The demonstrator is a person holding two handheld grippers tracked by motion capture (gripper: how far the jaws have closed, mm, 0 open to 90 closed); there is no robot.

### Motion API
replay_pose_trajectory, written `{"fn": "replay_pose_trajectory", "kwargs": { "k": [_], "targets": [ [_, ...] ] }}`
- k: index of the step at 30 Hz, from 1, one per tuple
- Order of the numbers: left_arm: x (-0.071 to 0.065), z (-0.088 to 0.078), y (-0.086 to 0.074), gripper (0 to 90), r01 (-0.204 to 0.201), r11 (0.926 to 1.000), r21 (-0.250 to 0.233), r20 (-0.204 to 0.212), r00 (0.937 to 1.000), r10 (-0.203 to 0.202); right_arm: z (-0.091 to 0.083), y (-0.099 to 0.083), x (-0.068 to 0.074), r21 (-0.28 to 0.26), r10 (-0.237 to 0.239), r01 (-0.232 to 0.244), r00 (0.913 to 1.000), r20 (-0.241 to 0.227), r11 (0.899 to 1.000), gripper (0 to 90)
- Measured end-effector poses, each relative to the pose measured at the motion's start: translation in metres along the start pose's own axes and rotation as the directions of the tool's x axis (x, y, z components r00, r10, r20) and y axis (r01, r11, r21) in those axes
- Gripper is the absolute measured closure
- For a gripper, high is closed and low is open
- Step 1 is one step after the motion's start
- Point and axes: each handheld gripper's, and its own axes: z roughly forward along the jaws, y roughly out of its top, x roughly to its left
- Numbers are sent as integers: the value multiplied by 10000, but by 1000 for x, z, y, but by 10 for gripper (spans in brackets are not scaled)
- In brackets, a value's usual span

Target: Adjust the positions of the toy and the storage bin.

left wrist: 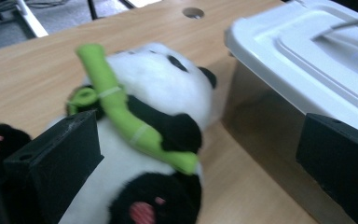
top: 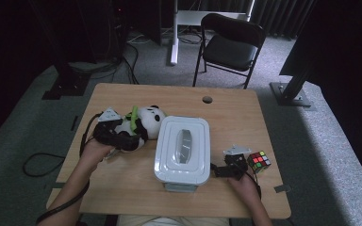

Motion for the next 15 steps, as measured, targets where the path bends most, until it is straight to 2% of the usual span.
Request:
{"fn": "replay_pose_trajectory", "kwargs": {
  "k": [8, 11, 15],
  "targets": [
    [-19, -8, -11, 5, -340, 9993, -173, 113, 9994, 342, 0, 0, 0, 13, 21, -21, 10000, -3, 10000, 132],
    [-24, -7, -18, 5, -356, 9993, -144, 378, 9986, 361, 0, 0, 0, 13, 15, -15, 10000, -3, 10000, 132],
    [-33, -2, -27, 5, -573, 9983, -130, 645, 9962, 580, 0, 0, 0, 12, 24, -24, 10000, -5, 10000, 132]
  ]
}}
